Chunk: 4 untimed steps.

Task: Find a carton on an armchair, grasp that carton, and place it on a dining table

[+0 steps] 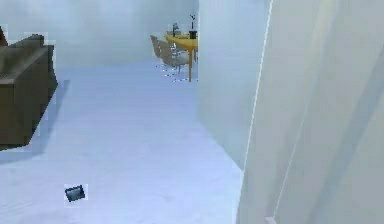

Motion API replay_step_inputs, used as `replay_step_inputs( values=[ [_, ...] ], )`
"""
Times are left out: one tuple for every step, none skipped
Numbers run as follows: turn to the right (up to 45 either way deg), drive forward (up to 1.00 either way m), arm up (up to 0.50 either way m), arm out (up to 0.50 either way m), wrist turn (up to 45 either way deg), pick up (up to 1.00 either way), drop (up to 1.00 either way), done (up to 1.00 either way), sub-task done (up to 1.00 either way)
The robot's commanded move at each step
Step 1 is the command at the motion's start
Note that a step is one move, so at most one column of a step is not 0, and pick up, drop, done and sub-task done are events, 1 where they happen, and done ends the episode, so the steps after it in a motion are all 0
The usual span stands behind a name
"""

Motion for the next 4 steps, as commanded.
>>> replay_step_inputs(
  values=[
    [-21.0,0.0,0.0,0.0,0.0,0.0,0.0,0.0,0.0],
    [0.0,1.0,0.0,0.0,0.0,0.0,0.0,0.0,0.0],
    [-12.0,0.0,0.0,0.0,0.0,0.0,0.0,0.0,0.0],
    [0.0,0.05,0.0,0.0,0.0,0.0,0.0,0.0,0.0]
  ],
)
